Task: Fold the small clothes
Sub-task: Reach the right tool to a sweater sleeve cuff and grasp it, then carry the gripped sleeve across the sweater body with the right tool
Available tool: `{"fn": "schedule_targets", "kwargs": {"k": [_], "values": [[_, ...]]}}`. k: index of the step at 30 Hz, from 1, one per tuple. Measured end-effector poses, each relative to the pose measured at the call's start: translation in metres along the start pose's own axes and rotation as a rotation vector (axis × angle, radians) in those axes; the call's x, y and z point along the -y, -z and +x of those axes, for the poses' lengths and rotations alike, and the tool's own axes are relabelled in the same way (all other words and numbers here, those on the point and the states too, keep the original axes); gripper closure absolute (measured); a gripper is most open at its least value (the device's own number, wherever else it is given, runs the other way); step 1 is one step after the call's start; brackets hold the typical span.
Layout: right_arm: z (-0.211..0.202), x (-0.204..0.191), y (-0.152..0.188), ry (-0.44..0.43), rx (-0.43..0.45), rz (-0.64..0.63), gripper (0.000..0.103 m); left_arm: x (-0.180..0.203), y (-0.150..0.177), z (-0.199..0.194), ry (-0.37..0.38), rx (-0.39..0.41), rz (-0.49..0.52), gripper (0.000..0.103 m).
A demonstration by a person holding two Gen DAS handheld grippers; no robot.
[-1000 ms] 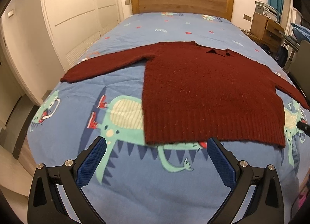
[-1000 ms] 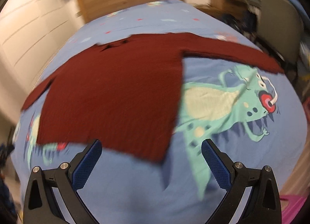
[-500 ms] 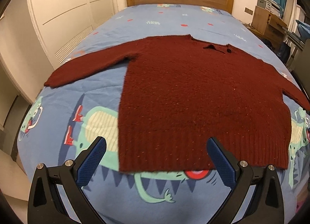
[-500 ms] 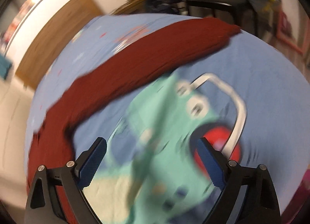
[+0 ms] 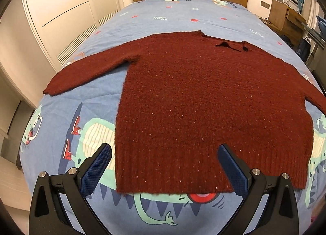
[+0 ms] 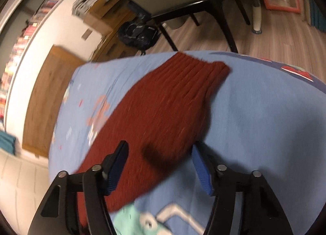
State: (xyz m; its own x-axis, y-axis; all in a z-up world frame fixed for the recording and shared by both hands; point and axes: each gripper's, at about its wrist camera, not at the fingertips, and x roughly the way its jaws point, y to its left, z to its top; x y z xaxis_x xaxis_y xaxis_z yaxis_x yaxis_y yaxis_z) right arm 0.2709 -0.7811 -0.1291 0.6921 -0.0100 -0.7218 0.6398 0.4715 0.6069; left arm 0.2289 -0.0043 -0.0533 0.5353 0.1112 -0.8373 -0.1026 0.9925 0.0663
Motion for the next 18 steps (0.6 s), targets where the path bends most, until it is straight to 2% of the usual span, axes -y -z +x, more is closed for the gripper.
{"fn": "schedule_targets", "kwargs": {"k": [4, 7, 8, 10, 14, 18], "values": [[0.008, 0.003, -0.017, -0.024, 0.021, 0.036, 0.053, 0.003, -0.002, 0.003, -0.005, -0.005, 0.010, 0.001], [0.015, 0.008, -0.025, -0.026, 0.015, 0.056, 0.072, 0.005, -0.002, 0.003, -0.005, -0.007, 0.009, 0.001], [0.015, 0.009, -0.027, -0.032, 0.010, 0.067, 0.083, 0.004, -0.002, 0.004, -0.004, -0.009, 0.005, 0.001], [0.016, 0.006, -0.030, -0.053, 0.002, 0.073, 0.091, 0.004, -0.002, 0.003, -0.002, -0.009, -0.003, 0.001], [0.015, -0.020, -0.035, -0.104, -0.009, 0.005, 0.094, -0.003, -0.003, 0.003, 0.022, -0.010, -0.039, 0.001], [0.013, -0.068, -0.028, -0.176, -0.053, -0.073, 0.094, -0.014, -0.005, 0.003, 0.048, -0.004, -0.082, 0.001]]}}
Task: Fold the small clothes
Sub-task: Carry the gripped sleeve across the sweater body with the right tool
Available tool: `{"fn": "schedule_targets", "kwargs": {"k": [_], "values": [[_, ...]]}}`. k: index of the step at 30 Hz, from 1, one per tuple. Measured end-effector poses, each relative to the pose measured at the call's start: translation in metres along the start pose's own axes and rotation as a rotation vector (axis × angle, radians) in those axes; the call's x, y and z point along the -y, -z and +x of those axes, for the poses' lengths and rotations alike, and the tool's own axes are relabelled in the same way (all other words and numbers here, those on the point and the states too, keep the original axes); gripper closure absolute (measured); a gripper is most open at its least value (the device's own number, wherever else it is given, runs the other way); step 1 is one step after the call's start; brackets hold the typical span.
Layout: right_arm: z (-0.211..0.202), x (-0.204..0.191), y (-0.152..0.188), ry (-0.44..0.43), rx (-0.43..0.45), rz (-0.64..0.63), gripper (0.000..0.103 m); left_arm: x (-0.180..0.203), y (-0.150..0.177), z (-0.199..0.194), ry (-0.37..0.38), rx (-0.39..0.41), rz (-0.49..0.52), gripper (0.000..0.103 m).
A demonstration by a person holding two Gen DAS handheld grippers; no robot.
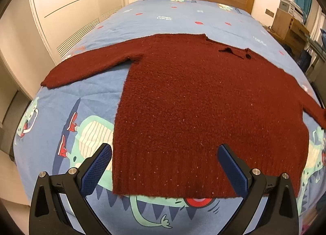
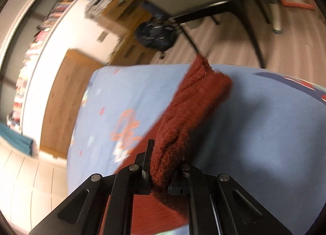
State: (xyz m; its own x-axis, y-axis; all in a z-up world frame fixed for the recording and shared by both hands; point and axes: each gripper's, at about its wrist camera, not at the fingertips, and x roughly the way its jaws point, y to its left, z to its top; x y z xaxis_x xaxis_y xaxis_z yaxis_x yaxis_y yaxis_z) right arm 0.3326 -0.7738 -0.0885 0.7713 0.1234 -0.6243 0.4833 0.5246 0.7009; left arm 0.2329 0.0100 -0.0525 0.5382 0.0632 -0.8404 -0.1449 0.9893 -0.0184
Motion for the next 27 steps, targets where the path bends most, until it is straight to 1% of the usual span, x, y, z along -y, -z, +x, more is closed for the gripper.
{"fn": "schedule_targets", "kwargs": {"k": [5, 6, 8, 9, 11, 16, 17, 22, 23, 24, 25, 27], "values": [[0.017, -0.071, 0.020, -0.105, -0.076, -0.072, 0.094, -0.015, -0.001, 0.000, 0.046, -0.008, -0.062, 0.002], [0.023, -0.094, 0.030, -0.137, -0.101, -0.095, 0.094, -0.018, -0.001, 0.000, 0.049, -0.007, -0.067, 0.002], [0.031, -0.121, 0.047, -0.180, -0.133, -0.117, 0.094, -0.027, -0.003, -0.003, 0.049, -0.001, -0.072, 0.002], [0.038, -0.142, 0.060, -0.215, -0.161, -0.129, 0.094, -0.030, -0.004, -0.004, 0.050, 0.001, -0.075, 0.002], [0.048, -0.167, 0.078, -0.258, -0.196, -0.140, 0.094, -0.041, -0.006, -0.008, 0.048, 0.009, -0.083, 0.002], [0.077, -0.242, 0.144, -0.363, -0.306, -0.185, 0.094, -0.067, -0.006, -0.015, 0.017, 0.032, -0.089, 0.002], [0.082, -0.253, 0.154, -0.378, -0.325, -0.194, 0.094, -0.073, -0.006, -0.017, 0.011, 0.038, -0.091, 0.002], [0.103, -0.313, 0.229, -0.470, -0.436, -0.247, 0.094, -0.095, -0.002, -0.020, -0.032, 0.044, -0.098, 0.003], [0.104, -0.322, 0.239, -0.478, -0.451, -0.261, 0.094, -0.098, -0.002, -0.019, -0.039, 0.044, -0.098, 0.003], [0.108, -0.334, 0.259, -0.488, -0.474, -0.285, 0.094, -0.102, 0.000, -0.019, -0.041, 0.043, -0.102, 0.003], [0.108, -0.339, 0.269, -0.491, -0.486, -0.301, 0.094, -0.105, 0.000, -0.018, -0.040, 0.041, -0.106, 0.003], [0.115, -0.357, 0.301, -0.494, -0.523, -0.347, 0.094, -0.113, 0.001, -0.018, -0.036, 0.042, -0.118, 0.003]]}}
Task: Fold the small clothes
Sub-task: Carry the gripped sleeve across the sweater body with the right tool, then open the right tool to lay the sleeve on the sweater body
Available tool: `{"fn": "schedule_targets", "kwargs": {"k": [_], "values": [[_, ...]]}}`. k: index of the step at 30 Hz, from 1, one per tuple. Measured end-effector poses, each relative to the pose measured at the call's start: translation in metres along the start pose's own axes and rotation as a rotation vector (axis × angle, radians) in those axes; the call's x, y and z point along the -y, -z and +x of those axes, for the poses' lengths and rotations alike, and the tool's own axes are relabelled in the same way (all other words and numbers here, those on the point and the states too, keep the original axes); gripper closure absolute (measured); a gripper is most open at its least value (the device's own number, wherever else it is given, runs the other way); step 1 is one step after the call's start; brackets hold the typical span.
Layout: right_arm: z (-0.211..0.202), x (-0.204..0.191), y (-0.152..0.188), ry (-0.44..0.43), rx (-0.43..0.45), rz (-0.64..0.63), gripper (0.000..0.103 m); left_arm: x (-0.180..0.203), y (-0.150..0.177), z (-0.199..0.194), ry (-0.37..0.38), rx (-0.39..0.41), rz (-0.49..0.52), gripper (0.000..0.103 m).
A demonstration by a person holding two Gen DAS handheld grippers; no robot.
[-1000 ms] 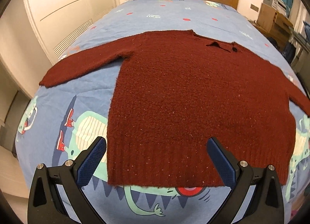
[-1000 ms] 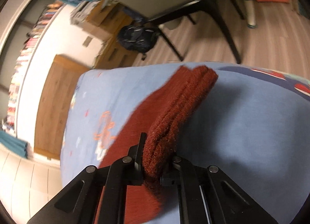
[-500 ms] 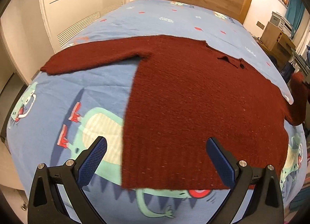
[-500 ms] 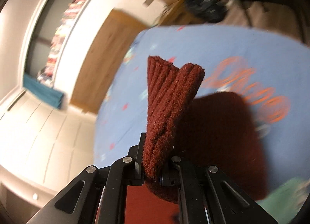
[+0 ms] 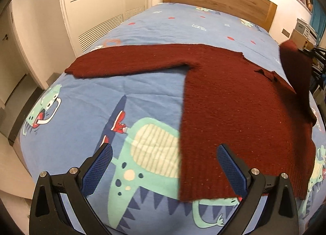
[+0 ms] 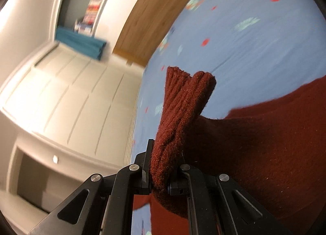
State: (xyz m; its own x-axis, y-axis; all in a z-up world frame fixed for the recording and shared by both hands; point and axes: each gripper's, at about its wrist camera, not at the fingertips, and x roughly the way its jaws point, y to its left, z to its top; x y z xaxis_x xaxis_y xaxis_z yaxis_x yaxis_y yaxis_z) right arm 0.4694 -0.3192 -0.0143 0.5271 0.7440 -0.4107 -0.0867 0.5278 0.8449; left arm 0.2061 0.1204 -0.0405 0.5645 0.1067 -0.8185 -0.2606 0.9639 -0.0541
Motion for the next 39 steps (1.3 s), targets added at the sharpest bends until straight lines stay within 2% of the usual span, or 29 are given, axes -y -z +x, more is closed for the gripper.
{"fn": "schedule_targets", "kwargs": {"k": [6, 11, 14, 20, 23, 25, 27, 30, 33, 36, 39], "values": [[0.054, -0.016, 0.039, -0.014, -0.101, -0.022, 0.094, -0.022, 0.003, 0.003, -0.024, 0.004, -0.012, 0.003], [0.093, -0.030, 0.077, 0.024, -0.180, -0.072, 0.094, -0.041, 0.005, 0.003, -0.037, 0.008, -0.037, 0.003], [0.111, -0.040, 0.093, 0.105, -0.216, -0.155, 0.094, -0.049, 0.006, 0.003, -0.044, 0.011, -0.052, 0.003], [0.138, -0.040, 0.136, 0.323, -0.329, -0.384, 0.092, -0.054, 0.009, 0.007, -0.040, 0.005, -0.060, 0.003], [0.149, -0.033, 0.170, 0.397, -0.381, -0.471, 0.090, -0.055, 0.009, 0.008, -0.034, 0.008, -0.061, 0.003], [0.154, -0.030, 0.178, 0.411, -0.394, -0.495, 0.086, -0.055, 0.009, 0.007, -0.041, 0.014, -0.060, 0.003], [0.155, -0.029, 0.185, 0.406, -0.398, -0.506, 0.073, -0.055, 0.007, 0.007, -0.035, 0.016, -0.065, 0.003], [0.148, -0.037, 0.190, 0.387, -0.410, -0.536, 0.064, -0.055, 0.004, 0.007, -0.028, 0.018, -0.070, 0.003], [0.139, -0.047, 0.191, 0.348, -0.424, -0.576, 0.062, -0.052, 0.000, 0.007, -0.018, 0.013, -0.063, 0.002], [0.125, -0.057, 0.187, 0.324, -0.401, -0.616, 0.059, -0.050, -0.003, 0.007, -0.002, 0.014, -0.062, 0.002], [0.118, -0.063, 0.176, 0.361, -0.336, -0.645, 0.054, -0.048, -0.005, 0.007, 0.007, 0.018, -0.063, 0.002]]}}
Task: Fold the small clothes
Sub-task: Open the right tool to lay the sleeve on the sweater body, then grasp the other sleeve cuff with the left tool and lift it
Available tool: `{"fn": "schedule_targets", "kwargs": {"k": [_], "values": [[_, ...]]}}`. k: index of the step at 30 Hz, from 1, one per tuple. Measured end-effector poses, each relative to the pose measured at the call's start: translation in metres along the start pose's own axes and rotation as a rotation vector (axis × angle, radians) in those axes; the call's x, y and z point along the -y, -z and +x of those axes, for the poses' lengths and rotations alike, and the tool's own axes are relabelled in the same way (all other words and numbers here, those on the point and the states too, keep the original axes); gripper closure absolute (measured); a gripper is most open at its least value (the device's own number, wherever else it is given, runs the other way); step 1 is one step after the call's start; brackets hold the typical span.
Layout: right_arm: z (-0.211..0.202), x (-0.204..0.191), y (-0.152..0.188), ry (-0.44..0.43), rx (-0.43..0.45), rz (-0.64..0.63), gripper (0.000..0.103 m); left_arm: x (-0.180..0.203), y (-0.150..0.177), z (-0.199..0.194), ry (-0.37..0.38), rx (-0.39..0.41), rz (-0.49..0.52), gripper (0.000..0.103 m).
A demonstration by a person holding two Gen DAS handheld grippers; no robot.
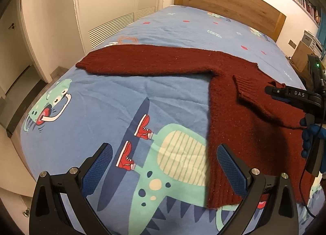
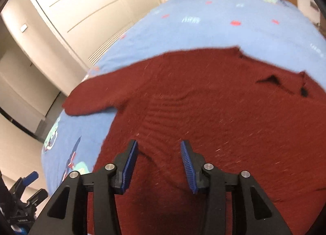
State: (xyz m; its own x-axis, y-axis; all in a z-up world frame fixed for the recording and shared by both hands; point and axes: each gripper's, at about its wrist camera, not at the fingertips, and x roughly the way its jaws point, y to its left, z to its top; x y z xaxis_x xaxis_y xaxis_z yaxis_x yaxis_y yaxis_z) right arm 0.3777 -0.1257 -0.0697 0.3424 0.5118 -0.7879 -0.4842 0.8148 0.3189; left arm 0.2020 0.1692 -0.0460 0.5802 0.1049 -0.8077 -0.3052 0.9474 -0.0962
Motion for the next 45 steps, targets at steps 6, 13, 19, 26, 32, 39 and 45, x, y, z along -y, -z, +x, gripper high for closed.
{"fn": "schedule_targets", "kwargs": {"k": [6, 13, 19, 26, 32, 39, 45], "values": [[0.013, 0.019, 0.014, 0.153, -0.028, 0.017, 0.053, 0.000, -0.004, -0.001, -0.002, 0.007, -0.004, 0.002], [0.020, 0.000, 0.034, 0.105, -0.040, -0.005, 0.050, -0.018, -0.022, 0.002, -0.063, 0.034, -0.045, 0.002], [-0.010, 0.035, 0.033, 0.250, 0.047, 0.034, 0.051, -0.044, -0.042, 0.010, -0.095, 0.060, -0.111, 0.002], [-0.013, 0.069, 0.062, 0.297, -0.008, 0.078, 0.051, -0.075, -0.066, 0.037, -0.091, 0.062, -0.206, 0.002], [-0.039, 0.073, 0.077, 0.256, 0.020, 0.099, 0.051, -0.124, -0.099, 0.072, -0.055, 0.064, -0.327, 0.004], [-0.056, 0.081, 0.093, 0.256, 0.032, 0.130, 0.051, -0.187, -0.114, 0.124, 0.020, 0.019, -0.510, 0.031], [-0.078, 0.085, 0.100, 0.247, 0.060, 0.175, 0.051, -0.225, -0.107, 0.147, 0.186, 0.053, -0.734, 0.036]]}}
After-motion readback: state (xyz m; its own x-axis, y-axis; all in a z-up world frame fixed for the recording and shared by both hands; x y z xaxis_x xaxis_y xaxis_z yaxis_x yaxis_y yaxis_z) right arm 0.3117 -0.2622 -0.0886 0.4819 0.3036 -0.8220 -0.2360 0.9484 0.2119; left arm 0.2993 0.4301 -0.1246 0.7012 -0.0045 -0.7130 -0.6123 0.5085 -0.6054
